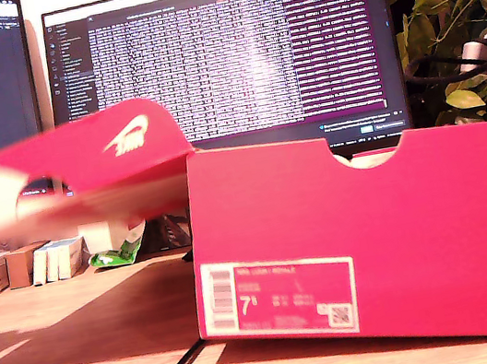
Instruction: Close the red shoebox by pushing the lid with your left arm and holding the box in place with your right arm
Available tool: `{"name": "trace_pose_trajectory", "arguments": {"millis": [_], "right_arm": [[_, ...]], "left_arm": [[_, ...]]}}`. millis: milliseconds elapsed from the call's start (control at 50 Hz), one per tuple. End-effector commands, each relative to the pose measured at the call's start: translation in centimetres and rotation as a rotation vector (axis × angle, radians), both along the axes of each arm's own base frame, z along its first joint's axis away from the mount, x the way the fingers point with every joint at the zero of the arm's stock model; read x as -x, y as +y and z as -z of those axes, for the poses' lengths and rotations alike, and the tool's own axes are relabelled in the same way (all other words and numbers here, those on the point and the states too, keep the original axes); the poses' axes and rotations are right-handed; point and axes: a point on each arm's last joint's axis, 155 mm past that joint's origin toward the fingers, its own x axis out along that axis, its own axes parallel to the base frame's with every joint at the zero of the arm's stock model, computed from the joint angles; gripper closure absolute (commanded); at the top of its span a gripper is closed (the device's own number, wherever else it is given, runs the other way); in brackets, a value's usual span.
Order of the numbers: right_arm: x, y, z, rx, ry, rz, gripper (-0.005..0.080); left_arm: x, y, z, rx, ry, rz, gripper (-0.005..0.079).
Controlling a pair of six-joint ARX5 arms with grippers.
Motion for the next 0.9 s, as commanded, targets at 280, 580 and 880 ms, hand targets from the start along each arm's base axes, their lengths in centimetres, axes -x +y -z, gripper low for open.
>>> {"name": "trace_pose_trajectory", "arguments": {"millis": [280, 580, 880], "right_arm": [[0.0, 2.2, -0.7, -0.032, -0.024, -0.072, 0.0764], [0.2, 3.1, -1.1, -0.065, -0.028, -0.105, 0.0764], [0.2, 3.1, -1.2, -0.067, -0.033, -0.107, 0.0764]], "left_arm": [[2.3, -2.4, -8.7, 0.055, -0.171, 0.106, 0.0762], [3.6, -4.0, -11.8, 0.063, -0.236, 0.148, 0.0761], [4.2, -7.9, -13.4, 0.092, -0.289, 0.235, 0.0761]]}}
